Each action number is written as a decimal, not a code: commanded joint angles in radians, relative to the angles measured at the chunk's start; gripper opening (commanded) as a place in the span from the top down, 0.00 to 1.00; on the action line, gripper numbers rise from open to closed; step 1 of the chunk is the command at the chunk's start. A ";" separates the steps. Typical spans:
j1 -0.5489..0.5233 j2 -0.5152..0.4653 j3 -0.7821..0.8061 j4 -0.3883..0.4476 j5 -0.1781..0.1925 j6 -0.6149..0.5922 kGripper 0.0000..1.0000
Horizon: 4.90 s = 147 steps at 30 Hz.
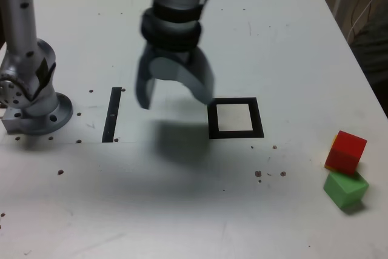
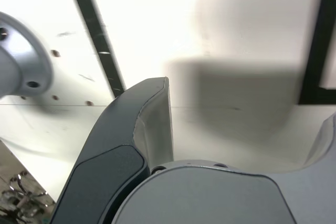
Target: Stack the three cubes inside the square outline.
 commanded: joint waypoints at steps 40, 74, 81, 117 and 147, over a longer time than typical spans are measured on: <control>-0.145 0.567 -1.197 0.390 0.014 0.040 0.01; -0.169 0.702 -1.316 0.391 0.027 0.182 0.16; -0.174 0.705 -1.325 0.391 0.056 0.183 0.47; -0.189 0.642 -1.304 0.392 0.077 0.183 0.75; -0.023 0.191 -0.532 0.159 0.104 0.056 0.76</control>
